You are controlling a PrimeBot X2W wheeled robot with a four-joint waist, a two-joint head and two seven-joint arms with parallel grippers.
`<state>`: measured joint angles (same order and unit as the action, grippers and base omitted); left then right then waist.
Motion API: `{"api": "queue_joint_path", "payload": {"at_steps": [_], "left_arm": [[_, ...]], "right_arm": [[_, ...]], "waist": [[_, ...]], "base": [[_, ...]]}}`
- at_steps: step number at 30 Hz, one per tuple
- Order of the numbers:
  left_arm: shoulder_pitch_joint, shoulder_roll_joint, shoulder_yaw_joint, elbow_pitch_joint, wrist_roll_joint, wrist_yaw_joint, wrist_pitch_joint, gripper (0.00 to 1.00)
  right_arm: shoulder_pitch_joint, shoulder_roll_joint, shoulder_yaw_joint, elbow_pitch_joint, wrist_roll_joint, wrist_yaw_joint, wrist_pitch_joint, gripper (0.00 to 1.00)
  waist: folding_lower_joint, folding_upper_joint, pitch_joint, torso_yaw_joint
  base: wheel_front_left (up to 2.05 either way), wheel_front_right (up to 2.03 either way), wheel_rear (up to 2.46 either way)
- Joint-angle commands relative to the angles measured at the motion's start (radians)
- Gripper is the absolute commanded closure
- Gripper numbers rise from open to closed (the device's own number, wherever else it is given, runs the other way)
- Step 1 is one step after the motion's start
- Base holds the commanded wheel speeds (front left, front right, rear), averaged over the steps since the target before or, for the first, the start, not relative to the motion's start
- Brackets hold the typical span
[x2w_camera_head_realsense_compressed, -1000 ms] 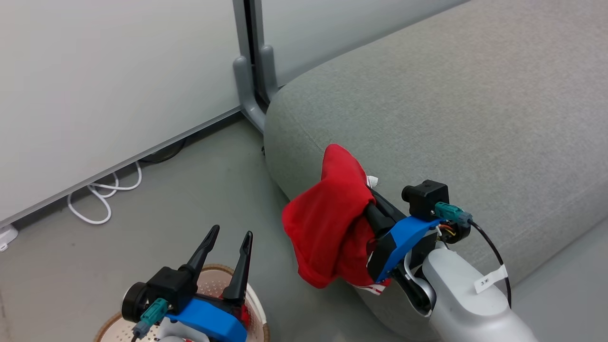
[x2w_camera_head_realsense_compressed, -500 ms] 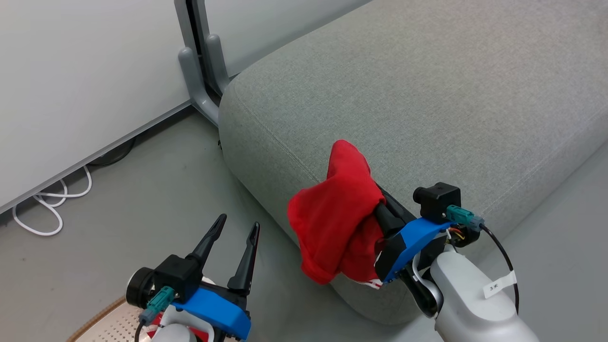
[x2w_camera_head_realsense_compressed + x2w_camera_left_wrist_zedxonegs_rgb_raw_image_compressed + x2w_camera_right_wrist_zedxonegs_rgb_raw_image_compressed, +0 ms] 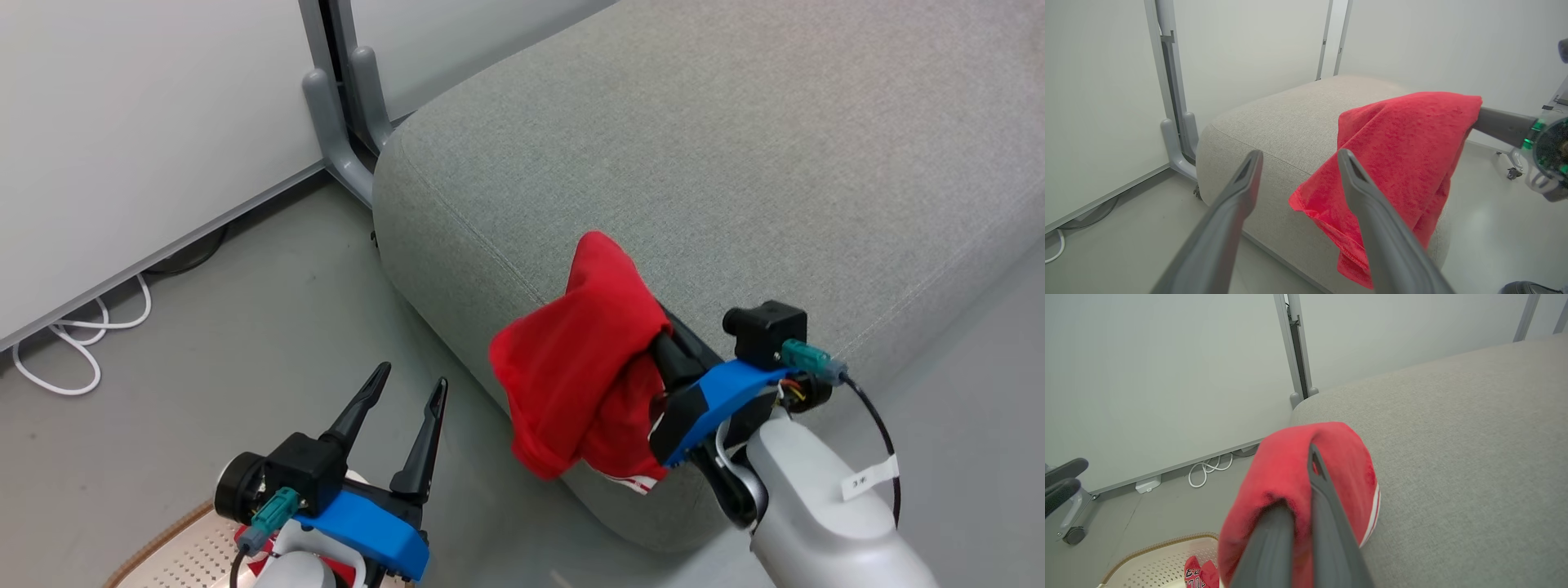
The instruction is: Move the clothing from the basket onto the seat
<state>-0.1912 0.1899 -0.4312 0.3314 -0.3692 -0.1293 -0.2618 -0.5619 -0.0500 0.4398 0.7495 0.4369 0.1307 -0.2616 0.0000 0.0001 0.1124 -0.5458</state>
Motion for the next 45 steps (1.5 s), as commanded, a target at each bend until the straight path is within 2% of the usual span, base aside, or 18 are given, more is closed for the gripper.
{"api": "queue_joint_path", "payload": {"at_steps": [1, 5, 9, 16, 21, 29, 34, 41, 43, 44, 45], "left_arm": [[0.001, 0.010, 0.010, -0.007, 0.011, -0.002, -0.005, 0.00], [-0.001, 0.020, 0.020, -0.025, 0.032, -0.002, -0.005, 0.00], [-0.044, 0.038, 0.003, -0.051, 0.051, -0.002, -0.005, 0.00], [-0.120, 0.099, -0.024, -0.111, 0.062, -0.001, -0.005, 0.00], [-0.175, 0.153, -0.047, -0.152, 0.071, -0.001, -0.005, 0.00], [-0.258, 0.204, -0.073, -0.199, 0.093, -0.001, 0.013, 0.00], [-0.289, 0.224, -0.080, -0.233, 0.110, 0.001, 0.026, 0.00], [-0.279, 0.233, -0.090, -0.245, 0.113, 0.006, 0.036, 0.00], [-0.288, 0.233, -0.097, -0.243, 0.114, 0.005, 0.040, 0.00], [-0.295, 0.231, -0.100, -0.242, 0.114, 0.005, 0.040, 0.00], [-0.299, 0.229, -0.103, -0.239, 0.113, 0.005, 0.039, 0.00]], "right_arm": [[-0.041, -0.001, -0.016, -0.011, 0.011, 0.000, -0.005, 1.00], [-0.120, -0.005, -0.056, -0.001, -0.006, 0.000, -0.005, 1.00], [-0.231, -0.051, -0.121, 0.004, -0.018, 0.000, -0.005, 1.00], [-0.431, -0.205, -0.264, 0.034, -0.009, 0.000, 0.007, 1.00], [-0.540, -0.315, -0.412, 0.078, -0.006, 0.000, 0.008, 1.00], [-0.567, -0.404, -0.562, 0.126, -0.058, 0.000, -0.002, 1.00], [-0.526, -0.392, -0.633, 0.133, -0.133, 0.000, -0.004, 1.00], [-0.485, -0.337, -0.723, 0.147, -0.198, 0.000, -0.004, 1.00], [-0.482, -0.328, -0.740, 0.157, -0.217, 0.000, -0.004, 0.90], [-0.481, -0.325, -0.749, 0.160, -0.225, 0.000, -0.004, 0.64], [-0.479, -0.322, -0.756, 0.167, -0.231, 0.000, -0.004, 0.52]], "waist": [[0.0000, -0.0001, 0.012, -0.001], [0.0000, -0.0001, 0.049, -0.002], [0.0000, -0.0001, 0.127, 0.038], [0.0000, -0.0001, 0.278, 0.112], [0.0000, -0.0001, 0.401, 0.160], [0.0000, -0.0001, 0.547, 0.211], [0.0000, -0.0001, 0.619, 0.236], [0.0000, -0.0001, 0.654, 0.240], [0.0000, -0.0001, 0.653, 0.241], [0.0000, -0.0001, 0.650, 0.242], [0.0000, -0.0001, 0.647, 0.242]], "base": [[0.00, 0.00, 0.00], [0.00, 0.00, 0.00], [0.00, 0.00, 0.00], [0.00, 0.00, 0.00], [0.00, 0.00, 0.00], [0.00, 0.00, 0.00], [0.00, 0.00, 0.00], [0.00, 0.00, 0.00], [0.00, 0.00, 0.00], [0.00, 0.00, 0.00], [0.00, 0.00, 0.00]]}}
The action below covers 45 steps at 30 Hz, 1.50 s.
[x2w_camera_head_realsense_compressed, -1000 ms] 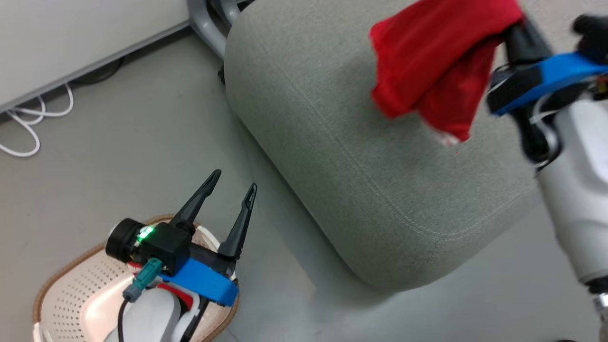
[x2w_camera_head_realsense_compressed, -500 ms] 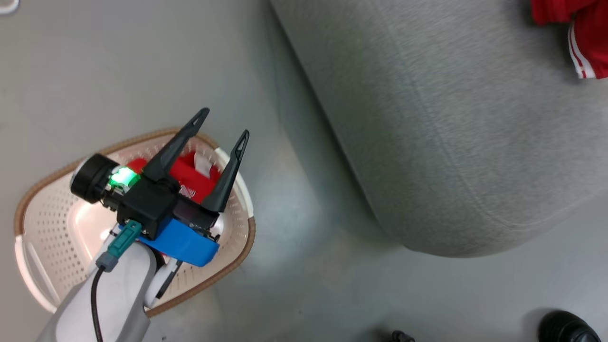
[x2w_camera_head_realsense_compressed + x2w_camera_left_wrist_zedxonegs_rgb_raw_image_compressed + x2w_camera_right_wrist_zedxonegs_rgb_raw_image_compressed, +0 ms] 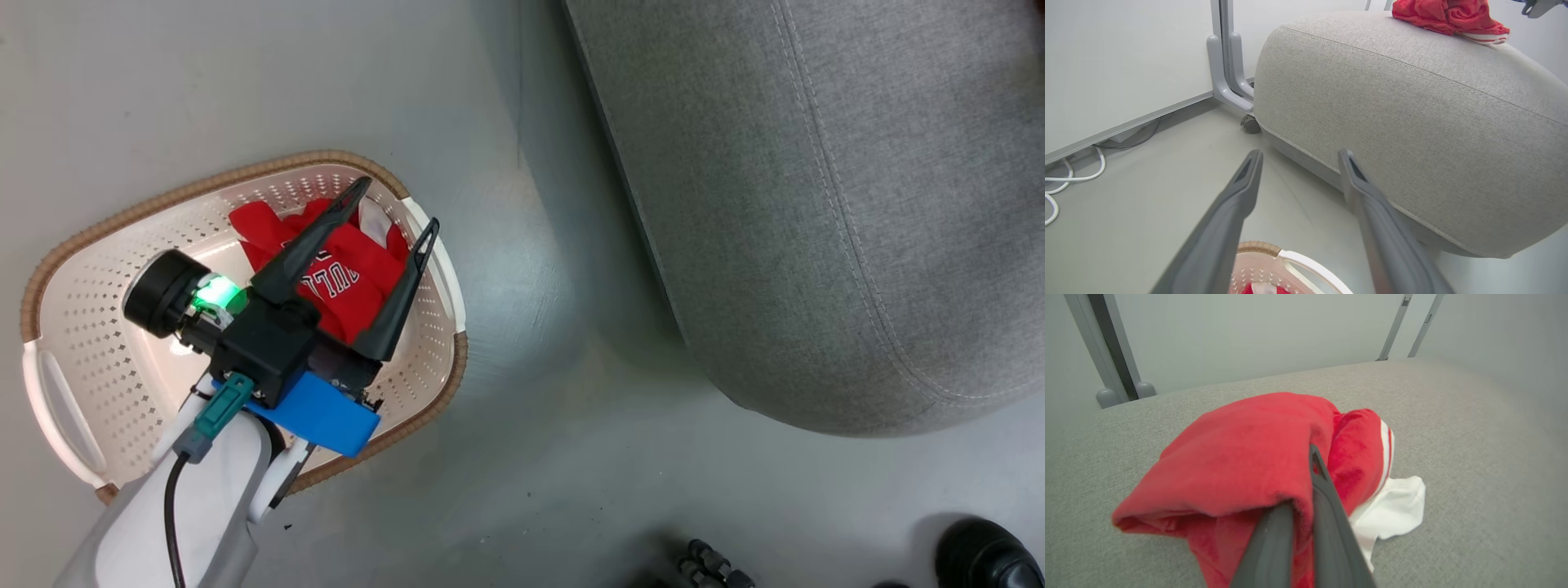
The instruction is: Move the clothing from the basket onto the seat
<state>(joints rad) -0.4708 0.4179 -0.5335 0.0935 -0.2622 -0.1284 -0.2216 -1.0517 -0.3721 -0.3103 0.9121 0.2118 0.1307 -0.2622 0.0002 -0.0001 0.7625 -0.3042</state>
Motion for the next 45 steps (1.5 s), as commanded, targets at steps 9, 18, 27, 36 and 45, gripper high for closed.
{"api": "queue_joint_path", "payload": {"at_steps": [9, 18, 27, 36, 45], "left_arm": [[-0.016, -0.021, -0.017, 0.042, -0.016, 0.003, -0.016, 0.00], [-0.008, -0.079, -0.023, 0.127, -0.049, 0.002, -0.039, 0.00], [0.070, -0.181, 0.028, 0.203, -0.094, -0.001, -0.045, 0.00], [0.197, -0.251, 0.107, 0.252, -0.109, -0.002, -0.045, 0.00], [0.284, -0.270, 0.162, 0.286, -0.118, -0.002, -0.045, 0.00]], "right_arm": [[0.023, 0.006, -0.009, 0.048, -0.046, 0.000, -0.004, 0.00], [0.096, -0.011, 0.036, 0.022, -0.102, 0.000, -0.004, 0.00], [0.317, 0.019, 0.069, -0.111, -0.081, 0.000, -0.004, 0.00], [0.572, 0.105, 0.070, -0.265, -0.064, 0.000, -0.001, 0.00], [0.787, 0.204, 0.139, -0.468, -0.034, 0.000, 0.033, 0.00]], "waist": [[-0.0002, 0.0001, -0.052, 0.005], [-0.0002, 0.0001, -0.174, 0.049], [-0.0002, 0.0001, -0.364, 0.123], [-0.0002, 0.0001, -0.548, 0.194], [-0.0002, 0.0001, -0.676, 0.272]], "base": [[0.00, 0.00, 0.00], [0.00, 0.00, 0.00], [0.00, 0.00, 0.00], [0.00, 0.00, 0.00], [0.00, 0.00, 0.00]]}}
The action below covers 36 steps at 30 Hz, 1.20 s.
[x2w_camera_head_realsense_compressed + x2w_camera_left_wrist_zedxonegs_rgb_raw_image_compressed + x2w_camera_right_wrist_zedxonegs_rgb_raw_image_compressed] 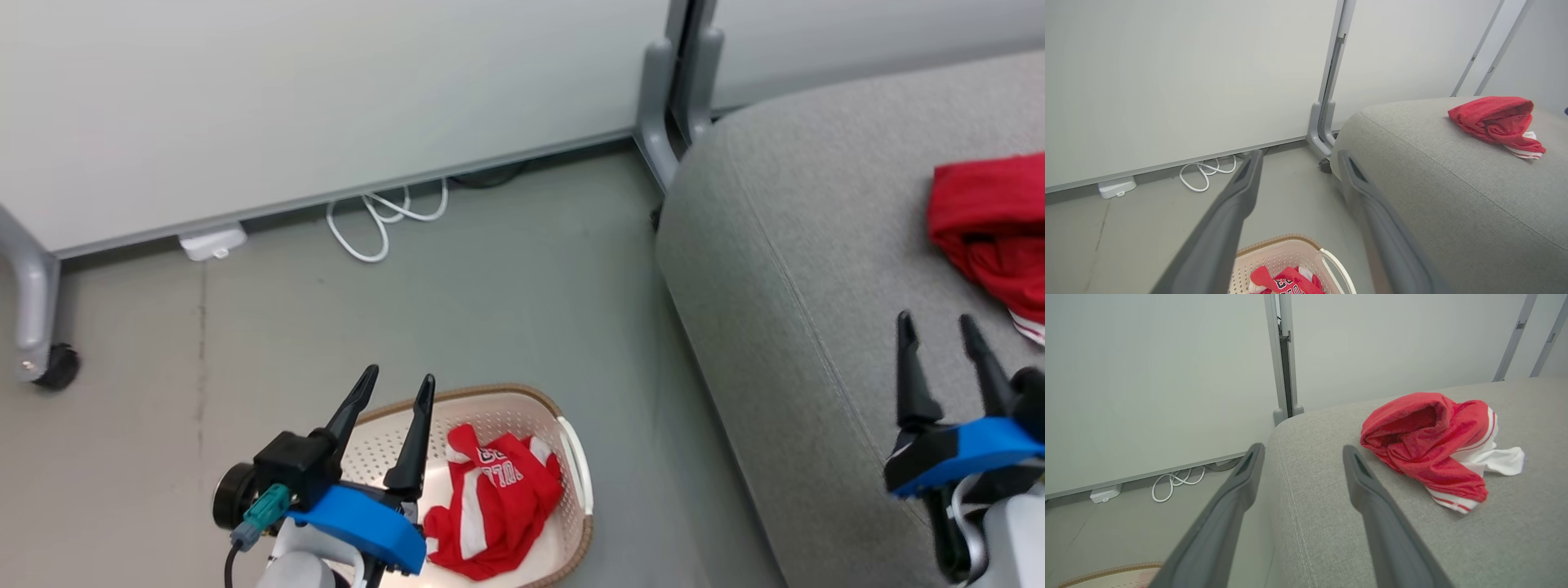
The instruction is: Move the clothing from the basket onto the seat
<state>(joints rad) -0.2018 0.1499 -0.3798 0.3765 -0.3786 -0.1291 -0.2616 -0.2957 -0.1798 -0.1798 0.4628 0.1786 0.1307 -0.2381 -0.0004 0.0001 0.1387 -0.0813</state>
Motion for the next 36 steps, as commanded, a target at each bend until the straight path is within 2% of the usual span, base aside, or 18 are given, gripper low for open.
{"api": "queue_joint_path", "payload": {"at_steps": [1, 13, 27, 36], "left_arm": [[0.023, -0.003, 0.018, 0.007, -0.001, -0.002, -0.005, 0.00], [0.088, -0.017, 0.120, 0.038, 0.027, -0.002, -0.005, 0.00], [0.115, -0.008, 0.224, 0.056, 0.045, -0.002, -0.005, 0.00], [0.130, -0.018, 0.241, 0.064, 0.051, -0.002, -0.005, 0.00]], "right_arm": [[0.052, 0.022, 0.019, -0.039, -0.006, 0.000, 0.016, 0.00], [0.242, 0.101, 0.094, -0.201, -0.009, 0.000, 0.058, 0.00], [0.282, 0.127, 0.172, -0.211, -0.023, 0.000, 0.059, 0.00], [0.285, 0.130, 0.162, -0.187, 0.002, 0.000, 0.039, 0.00]], "waist": [[0.0004, -0.0001, -0.064, 0.059], [0.0004, -0.0001, -0.146, 0.189], [0.0004, -0.0001, -0.170, 0.226], [0.0004, -0.0001, -0.167, 0.231]], "base": [[0.00, 0.00, 0.00], [0.00, 0.00, 0.00], [0.00, 0.00, 0.00], [0.00, 0.00, 0.00]]}}
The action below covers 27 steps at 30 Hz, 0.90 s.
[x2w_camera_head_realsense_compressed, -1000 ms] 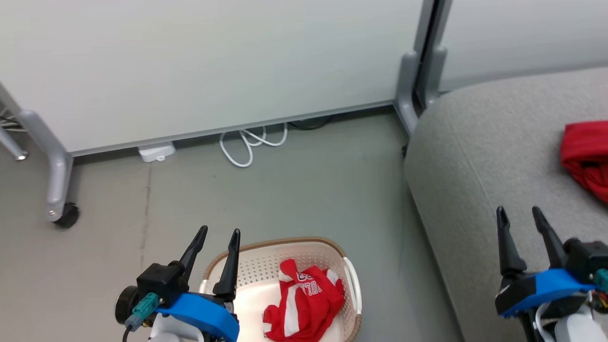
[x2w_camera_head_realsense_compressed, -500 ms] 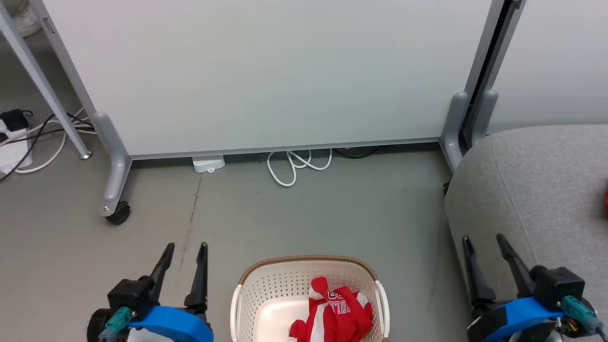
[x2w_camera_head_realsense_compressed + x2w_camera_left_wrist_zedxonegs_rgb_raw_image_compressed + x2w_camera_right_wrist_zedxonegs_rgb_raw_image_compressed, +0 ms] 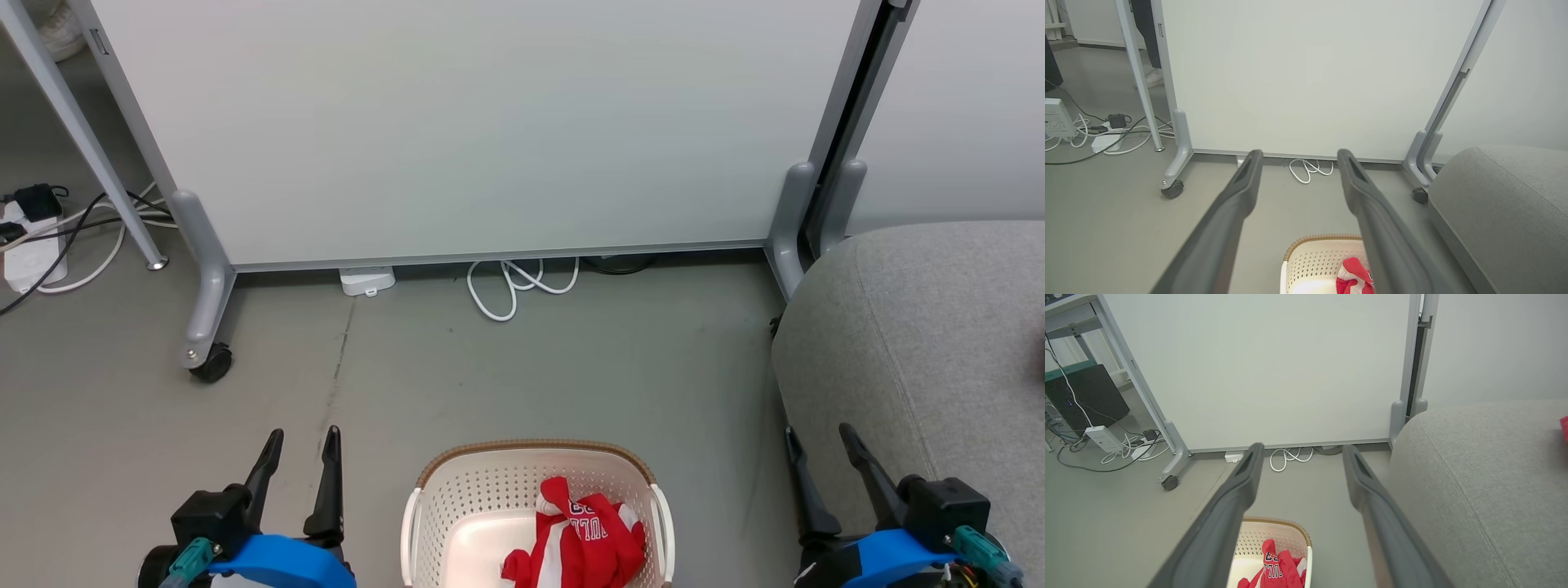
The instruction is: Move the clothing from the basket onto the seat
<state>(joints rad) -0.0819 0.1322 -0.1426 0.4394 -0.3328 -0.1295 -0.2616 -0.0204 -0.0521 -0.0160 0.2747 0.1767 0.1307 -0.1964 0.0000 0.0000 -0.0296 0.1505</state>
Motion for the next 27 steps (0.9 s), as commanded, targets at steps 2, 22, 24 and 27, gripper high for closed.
{"api": "queue_joint_path", "payload": {"at_steps": [2, 22, 24, 27], "left_arm": [[0.010, -0.001, 0.005, 0.003, 0.007, -0.001, -0.005, 0.00], [0.013, -0.008, -0.003, -0.004, 0.007, -0.001, -0.005, 0.00], [0.012, -0.008, -0.005, -0.005, 0.007, -0.001, -0.005, 0.00], [0.014, -0.005, -0.005, -0.007, 0.006, -0.001, -0.005, 0.00]], "right_arm": [[0.005, 0.002, -0.004, 0.010, 0.007, 0.000, -0.008, 0.00], [-0.030, 0.003, -0.005, 0.049, -0.003, 0.000, -0.029, 0.00], [-0.031, 0.003, -0.003, 0.050, -0.002, 0.000, -0.030, 0.00], [-0.037, 0.002, 0.004, 0.051, 0.000, 0.000, -0.031, 0.00]], "waist": [[0.0000, 0.0000, 0.003, -0.003], [0.0000, 0.0000, 0.011, -0.033], [0.0000, 0.0000, 0.013, -0.036], [0.0000, 0.0000, 0.018, -0.045]], "base": [[0.00, 0.00, 0.00], [0.00, 0.00, 0.00], [0.00, 0.00, 0.00], [0.00, 0.00, 0.00]]}}
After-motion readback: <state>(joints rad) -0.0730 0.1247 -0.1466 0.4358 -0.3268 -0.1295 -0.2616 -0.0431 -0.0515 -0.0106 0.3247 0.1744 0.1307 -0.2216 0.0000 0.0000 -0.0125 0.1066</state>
